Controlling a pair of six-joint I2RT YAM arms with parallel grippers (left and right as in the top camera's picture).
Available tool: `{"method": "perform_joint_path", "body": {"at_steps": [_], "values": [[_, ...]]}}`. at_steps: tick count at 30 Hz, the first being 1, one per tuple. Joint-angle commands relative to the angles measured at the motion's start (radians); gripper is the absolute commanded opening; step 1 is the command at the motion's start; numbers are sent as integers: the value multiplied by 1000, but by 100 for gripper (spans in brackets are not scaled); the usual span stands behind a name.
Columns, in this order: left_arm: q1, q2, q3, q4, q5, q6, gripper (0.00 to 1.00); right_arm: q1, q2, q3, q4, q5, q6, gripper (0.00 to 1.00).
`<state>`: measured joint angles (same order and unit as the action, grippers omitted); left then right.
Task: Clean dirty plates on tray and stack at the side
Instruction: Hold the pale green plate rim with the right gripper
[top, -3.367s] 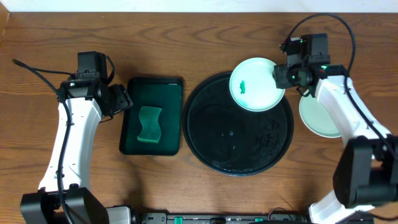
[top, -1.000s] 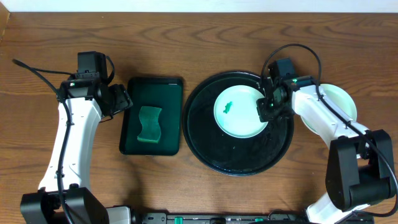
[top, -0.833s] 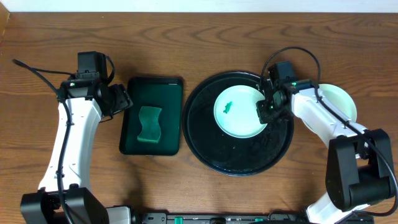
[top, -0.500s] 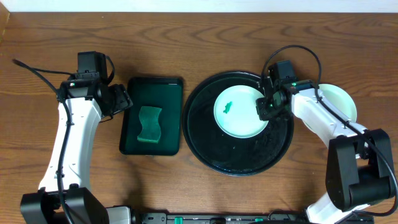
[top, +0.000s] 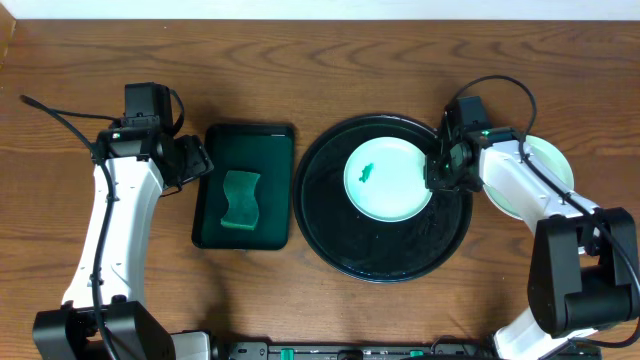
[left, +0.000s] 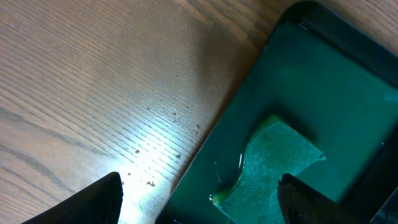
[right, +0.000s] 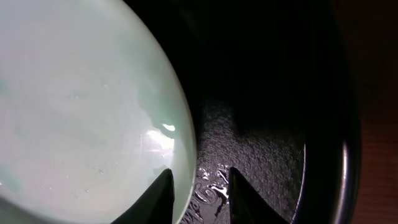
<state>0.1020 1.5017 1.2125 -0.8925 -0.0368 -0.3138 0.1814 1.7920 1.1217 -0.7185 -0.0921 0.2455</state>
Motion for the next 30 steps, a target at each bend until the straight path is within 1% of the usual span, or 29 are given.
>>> {"method": "perform_joint_path", "body": {"at_steps": [1, 7, 13, 15, 16, 18, 19, 22, 27, 30], "values": [[4, -1, 20, -4, -13, 3, 80, -5, -16, 6, -21, 9, 47, 25], [4, -1, 20, -4, -13, 3, 80, 13, -15, -21, -19, 9, 66, 20], [4, -1, 20, -4, -13, 3, 80, 29, -15, -62, 30, 10, 73, 20], [4, -1, 20, -4, -13, 3, 80, 29, -15, -73, 50, 10, 76, 18], [4, -1, 20, -4, -13, 3, 80, 29, -15, -74, 53, 10, 76, 14], [4, -1, 20, -4, -13, 3, 80, 29, -15, -74, 55, 10, 76, 3], [4, -1, 20, -4, -13, 3, 80, 29, -15, -74, 58, 10, 76, 1], [4, -1, 20, -4, -13, 3, 80, 29, -15, -74, 72, 10, 67, 1], [4, -1, 20, -4, -13, 3, 80, 29, -15, -74, 101, 10, -92, 1], [4, -1, 20, -4, -13, 3, 80, 29, -15, -74, 102, 5, -64, 1]]}}
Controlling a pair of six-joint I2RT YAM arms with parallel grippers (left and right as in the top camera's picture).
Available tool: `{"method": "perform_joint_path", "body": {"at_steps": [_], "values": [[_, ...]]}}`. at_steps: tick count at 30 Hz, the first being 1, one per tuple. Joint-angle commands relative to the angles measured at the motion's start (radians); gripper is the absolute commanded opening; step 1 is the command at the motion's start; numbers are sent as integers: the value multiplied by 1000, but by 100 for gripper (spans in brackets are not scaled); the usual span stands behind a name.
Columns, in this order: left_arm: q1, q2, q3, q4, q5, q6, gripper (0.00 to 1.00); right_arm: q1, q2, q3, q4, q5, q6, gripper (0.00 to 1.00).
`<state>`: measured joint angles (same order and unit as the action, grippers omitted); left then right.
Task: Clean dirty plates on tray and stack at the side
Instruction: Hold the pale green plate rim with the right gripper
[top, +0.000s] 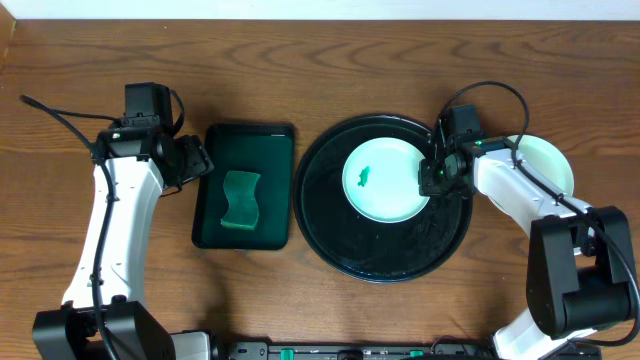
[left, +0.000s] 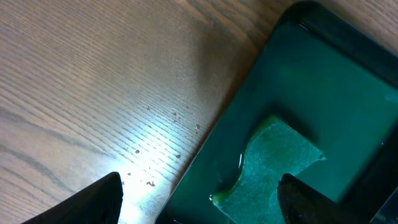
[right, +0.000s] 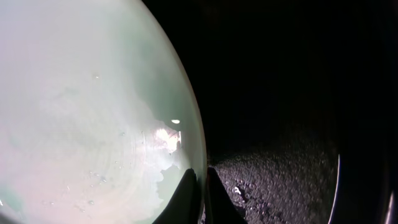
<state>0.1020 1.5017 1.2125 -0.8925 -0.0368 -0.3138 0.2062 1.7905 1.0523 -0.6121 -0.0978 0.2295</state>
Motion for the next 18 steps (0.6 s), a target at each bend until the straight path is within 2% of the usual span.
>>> {"method": "perform_joint_path", "body": {"at_steps": [1, 4, 12, 18], "values": [[4, -1, 20, -4, -13, 3, 80, 4, -14, -4, -8, 11, -25, 1], [4, -1, 20, -4, -13, 3, 80, 4, -14, -4, -15, 11, 10, 1], [4, -1, 20, -4, -13, 3, 80, 4, -14, -4, 6, 11, -2, 14], [4, -1, 20, -4, -13, 3, 80, 4, -14, -4, 18, 11, -2, 14]]}}
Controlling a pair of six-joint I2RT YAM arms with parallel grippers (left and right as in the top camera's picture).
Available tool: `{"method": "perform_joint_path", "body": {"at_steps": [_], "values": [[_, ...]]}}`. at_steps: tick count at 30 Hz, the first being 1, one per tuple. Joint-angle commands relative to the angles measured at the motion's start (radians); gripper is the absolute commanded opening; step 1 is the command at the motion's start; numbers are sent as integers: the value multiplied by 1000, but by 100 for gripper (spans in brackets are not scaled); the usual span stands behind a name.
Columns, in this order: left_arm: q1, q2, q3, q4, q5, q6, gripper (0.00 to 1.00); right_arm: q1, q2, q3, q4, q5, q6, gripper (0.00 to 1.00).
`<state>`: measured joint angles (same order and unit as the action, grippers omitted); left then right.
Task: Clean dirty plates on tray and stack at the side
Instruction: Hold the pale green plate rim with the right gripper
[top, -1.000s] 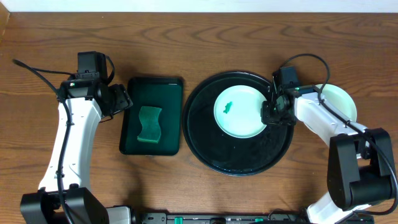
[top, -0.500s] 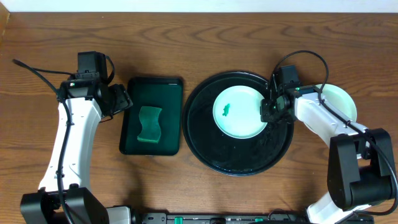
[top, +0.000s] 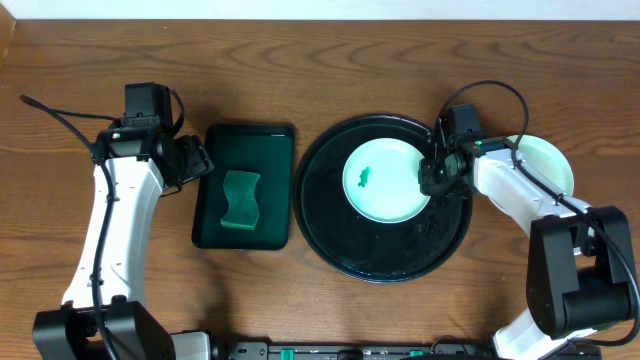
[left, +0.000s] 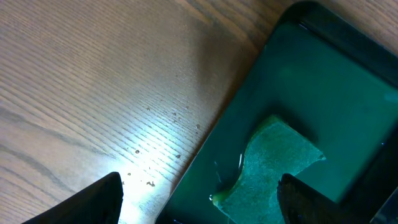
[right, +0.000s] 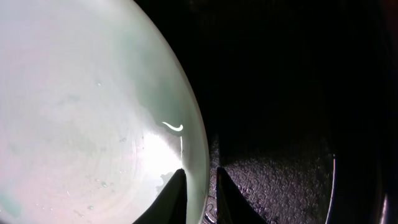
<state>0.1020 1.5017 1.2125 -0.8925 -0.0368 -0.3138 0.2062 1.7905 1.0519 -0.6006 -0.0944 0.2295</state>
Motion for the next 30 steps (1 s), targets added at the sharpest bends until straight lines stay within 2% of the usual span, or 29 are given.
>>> {"method": "perform_joint_path", "body": {"at_steps": [1, 19, 27, 28, 30], "values": [[4, -1, 20, -4, -13, 3, 80, 4, -14, -4, 9, 8, -2, 14], [4, -1, 20, -4, -13, 3, 80, 4, -14, -4, 32, 8, -2, 16], [4, -1, 20, -4, -13, 3, 80, 4, -14, -4, 29, 8, -2, 33], [4, -1, 20, -4, -13, 3, 80, 4, -14, -4, 29, 8, -2, 37], [4, -1, 20, -4, -13, 3, 80, 4, -14, -4, 30, 8, -2, 51]]}}
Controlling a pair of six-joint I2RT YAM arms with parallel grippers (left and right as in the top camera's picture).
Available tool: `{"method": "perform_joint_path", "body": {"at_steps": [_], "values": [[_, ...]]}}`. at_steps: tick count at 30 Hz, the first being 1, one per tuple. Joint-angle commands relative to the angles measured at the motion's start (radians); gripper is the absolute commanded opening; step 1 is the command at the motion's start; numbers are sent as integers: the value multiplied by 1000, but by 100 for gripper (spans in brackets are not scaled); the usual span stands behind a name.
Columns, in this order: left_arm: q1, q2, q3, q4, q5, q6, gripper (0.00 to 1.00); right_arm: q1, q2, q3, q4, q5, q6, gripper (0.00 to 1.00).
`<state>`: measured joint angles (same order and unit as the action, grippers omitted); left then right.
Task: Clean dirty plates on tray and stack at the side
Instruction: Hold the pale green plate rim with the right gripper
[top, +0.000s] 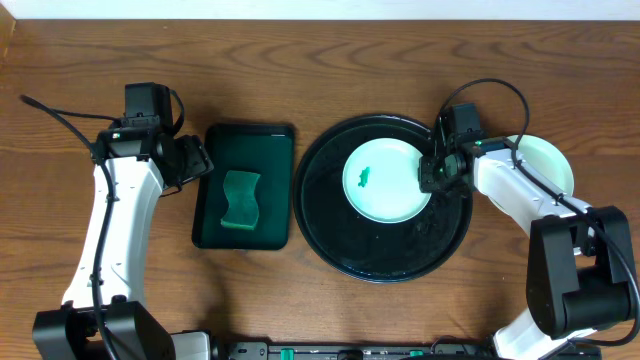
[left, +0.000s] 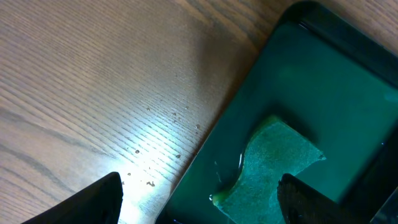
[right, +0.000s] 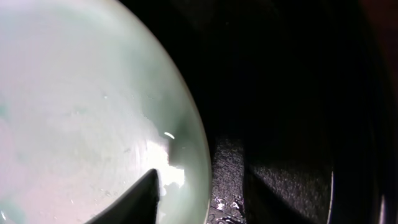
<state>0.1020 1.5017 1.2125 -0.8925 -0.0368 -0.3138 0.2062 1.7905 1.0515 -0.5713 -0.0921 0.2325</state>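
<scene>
A pale green plate (top: 390, 190) with a green smear (top: 365, 175) lies in the round black tray (top: 330, 240). My right gripper (top: 432, 178) is at the plate's right rim. In the right wrist view it (right: 202, 183) is open, one finger over the plate (right: 81, 112), the other over the tray floor, the rim between them. A green sponge (top: 240, 200) lies in the dark green rectangular tray (top: 250, 140). My left gripper (top: 198, 160) hangs open at that tray's upper left edge, with the sponge (left: 273, 162) below and between its fingers (left: 99, 199), untouched.
A second pale plate (top: 550, 165) rests on the wooden table to the right of the black tray, partly under my right arm. Cables trail from both arms. The black tray's raised rim (right: 333, 186) runs close to the right finger.
My right gripper's fingers stand much wider apart across the plate's rim than a second ago. The plate, the sponge and the left arm have not moved.
The right gripper first stood part open astride the plate's right rim. Then its fingers were nearly together on the rim, then slightly apart, and now wide. The plate stayed flat in the black tray. The left gripper hung open over the sponge tray throughout.
</scene>
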Motion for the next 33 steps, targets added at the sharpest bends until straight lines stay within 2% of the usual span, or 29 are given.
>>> {"method": "perform_joint_path", "body": {"at_steps": [1, 2, 3, 4, 8, 10, 12, 16, 17, 18, 22, 26, 29, 33], "values": [[4, -1, 20, -4, -13, 3, 80, 4, -14, -3, 2, 6, -5, 60], [4, -1, 20, -4, -13, 3, 80, 4, -14, -3, 5, 6, -5, 67], [4, -1, 20, -4, -13, 3, 80, 4, -14, -3, 7, 6, -5, 86], [4, -1, 20, -4, -13, 3, 80, 4, -14, -3, 11, 5, -5, 99], [4, -1, 20, -4, -13, 3, 80, 4, -14, -3, 18, 7, -5, 98], [4, -1, 20, -4, -13, 3, 80, 3, -14, -3, 20, 13, -5, 69], [4, -1, 20, -4, -13, 3, 80, 2, -14, -3, 23, 13, -5, 48], [4, -1, 20, -4, -13, 3, 80, 2, -14, -3, 23, 13, -4, 45], [4, -1, 20, -4, -13, 3, 80, 2, -14, -3, 22, 13, -4, 43], [4, -1, 20, -4, -13, 3, 80, 2, -14, -3, 22, 13, -4, 37], [4, -1, 20, -4, -13, 3, 80, 3, -14, -3, 21, 13, -1, 32], [4, -1, 20, -4, -13, 3, 80, 3, -14, -4, 10, 13, -1, 20], [4, -1, 20, -4, -13, 3, 80, 3, -14, -5, 11, 13, -1, 19], [4, -1, 20, -4, -13, 3, 80, 3, -14, -6, 10, 22, -1, 11]]}}
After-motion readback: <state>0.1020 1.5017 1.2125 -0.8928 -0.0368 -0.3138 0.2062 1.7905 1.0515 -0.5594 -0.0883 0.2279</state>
